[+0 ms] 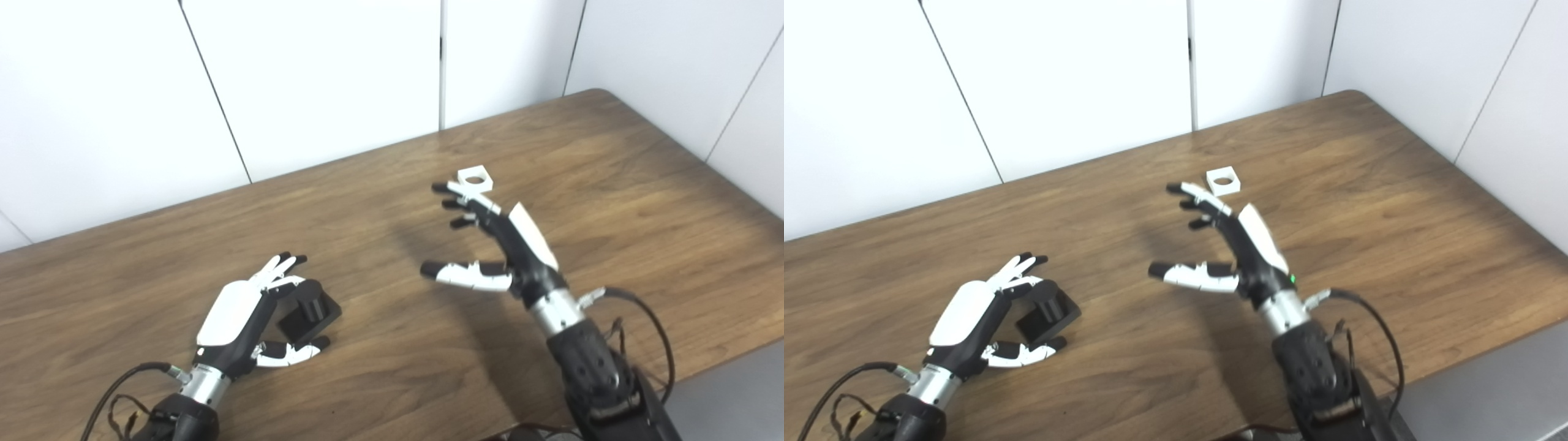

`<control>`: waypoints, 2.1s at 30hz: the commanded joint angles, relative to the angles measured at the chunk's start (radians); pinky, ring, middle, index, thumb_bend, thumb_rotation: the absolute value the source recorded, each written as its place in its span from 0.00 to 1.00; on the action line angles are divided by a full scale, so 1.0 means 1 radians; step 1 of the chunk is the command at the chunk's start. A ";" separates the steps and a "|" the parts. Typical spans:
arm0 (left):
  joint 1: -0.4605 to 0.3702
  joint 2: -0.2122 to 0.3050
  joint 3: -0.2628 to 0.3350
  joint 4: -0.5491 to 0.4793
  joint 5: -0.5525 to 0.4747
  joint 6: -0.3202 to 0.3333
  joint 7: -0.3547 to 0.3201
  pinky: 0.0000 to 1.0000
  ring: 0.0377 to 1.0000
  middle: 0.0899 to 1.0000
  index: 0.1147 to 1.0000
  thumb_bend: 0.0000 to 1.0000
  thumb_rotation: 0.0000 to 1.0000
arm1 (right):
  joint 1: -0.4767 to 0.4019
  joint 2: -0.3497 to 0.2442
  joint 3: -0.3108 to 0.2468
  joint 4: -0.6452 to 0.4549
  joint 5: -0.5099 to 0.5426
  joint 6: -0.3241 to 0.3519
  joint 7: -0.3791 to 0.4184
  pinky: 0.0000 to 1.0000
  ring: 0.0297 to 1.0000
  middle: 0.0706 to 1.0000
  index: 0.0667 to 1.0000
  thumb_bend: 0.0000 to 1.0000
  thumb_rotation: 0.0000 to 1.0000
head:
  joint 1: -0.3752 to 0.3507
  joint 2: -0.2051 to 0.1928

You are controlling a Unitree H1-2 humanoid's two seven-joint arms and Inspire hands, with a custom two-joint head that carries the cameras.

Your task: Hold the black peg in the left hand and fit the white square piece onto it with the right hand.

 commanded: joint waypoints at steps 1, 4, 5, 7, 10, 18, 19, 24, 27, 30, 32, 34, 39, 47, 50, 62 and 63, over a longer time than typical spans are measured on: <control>0.042 0.052 -0.021 0.092 0.056 0.053 -0.069 0.91 0.97 0.93 0.57 0.94 0.27 | -0.075 -0.044 -0.032 -0.024 -0.001 -0.001 -0.013 0.66 0.81 0.88 0.80 0.69 0.33 | -0.001 0.001; 0.040 0.050 -0.021 0.093 0.054 0.054 -0.071 0.91 0.97 0.93 0.57 0.94 0.28 | -0.122 -0.078 -0.052 -0.014 -0.002 0.017 -0.003 0.67 0.81 0.88 0.79 0.69 0.32 | -0.001 0.000; 0.040 0.049 -0.021 0.094 0.055 0.048 -0.065 0.91 0.97 0.94 0.57 0.93 0.28 | -0.136 -0.091 -0.056 -0.013 -0.005 0.022 0.000 0.67 0.81 0.88 0.79 0.69 0.32 | 0.004 0.001; 0.040 0.048 -0.020 0.095 0.057 0.041 -0.056 0.90 0.97 0.93 0.57 0.93 0.28 | -0.153 -0.109 -0.058 -0.015 -0.007 0.034 0.006 0.65 0.82 0.88 0.79 0.70 0.32 | 0.010 0.003; 0.044 0.047 -0.016 0.093 0.039 0.022 -0.054 0.91 0.97 0.93 0.56 0.90 0.24 | -0.157 -0.118 -0.055 -0.015 -0.008 0.037 0.008 0.63 0.81 0.87 0.78 0.71 0.34 | 0.032 0.006; 0.055 0.035 -0.010 0.083 0.015 -0.020 -0.033 0.90 0.95 0.91 0.55 0.84 0.16 | -0.118 -0.124 -0.057 0.000 0.010 0.000 0.008 0.64 0.78 0.86 0.78 0.71 0.36 | 0.155 0.022; 0.057 0.032 -0.010 0.081 0.019 -0.017 -0.029 0.90 0.95 0.91 0.57 0.84 0.17 | -0.113 -0.127 -0.059 0.002 0.014 -0.005 0.008 0.64 0.78 0.86 0.78 0.71 0.36 | 0.200 0.026; 0.062 0.012 -0.008 0.073 0.027 0.005 -0.024 0.90 0.96 0.93 0.68 0.86 0.23 | -0.099 -0.145 -0.077 0.009 0.045 -0.016 0.009 0.65 0.80 0.87 0.78 0.72 0.38 | 0.302 0.034; 0.063 0.000 -0.005 0.074 0.029 0.014 -0.018 0.91 0.97 0.93 0.72 0.87 0.24 | -0.095 -0.159 -0.082 0.020 0.053 -0.029 0.005 0.64 0.79 0.87 0.78 0.72 0.38 | 0.362 0.042; 0.064 -0.009 -0.001 0.065 0.028 0.033 -0.029 0.92 0.98 0.94 0.75 0.87 0.24 | -0.093 -0.166 -0.087 0.027 0.061 -0.030 0.005 0.64 0.79 0.87 0.79 0.70 0.34 | 0.388 0.048; 0.065 -0.011 0.001 0.056 0.026 0.045 -0.038 0.93 0.98 0.94 0.75 0.87 0.24 | -0.092 -0.170 -0.087 0.032 0.062 -0.035 0.004 0.64 0.79 0.87 0.80 0.70 0.34 | 0.391 0.049; 0.066 -0.011 0.006 0.046 0.021 0.053 -0.050 0.94 0.98 0.94 0.75 0.87 0.25 | -0.092 -0.173 -0.085 0.037 0.056 -0.037 0.002 0.63 0.79 0.87 0.80 0.70 0.34 | 0.397 0.060; 0.066 -0.011 0.015 0.054 0.015 0.046 -0.050 0.93 0.98 0.93 0.73 0.87 0.25 | -0.096 -0.168 -0.080 0.048 0.057 -0.037 0.002 0.63 0.78 0.86 0.79 0.71 0.34 | 0.399 0.066; 0.067 -0.011 0.022 0.069 0.026 0.035 -0.029 0.91 0.96 0.92 0.69 0.87 0.26 | -0.106 -0.170 -0.070 0.063 0.049 -0.044 0.002 0.62 0.77 0.85 0.78 0.70 0.33 | 0.404 0.067; 0.070 -0.011 0.027 0.058 0.021 0.038 -0.031 0.93 0.97 0.93 0.69 0.86 0.27 | -0.107 -0.168 -0.071 0.067 0.061 -0.040 0.006 0.63 0.78 0.86 0.79 0.71 0.33 | 0.418 0.070; 0.081 -0.017 0.050 0.057 0.013 0.019 -0.008 0.91 0.94 0.91 0.71 0.86 0.25 | -0.101 -0.166 -0.064 0.086 0.073 -0.051 0.006 0.67 0.79 0.86 0.79 0.70 0.31 | 0.428 0.070; 0.081 -0.018 0.052 0.058 0.014 0.018 -0.006 0.91 0.94 0.91 0.71 0.86 0.25 | -0.101 -0.166 -0.064 0.086 0.073 -0.051 0.005 0.67 0.79 0.86 0.79 0.70 0.31 | 0.428 0.070</control>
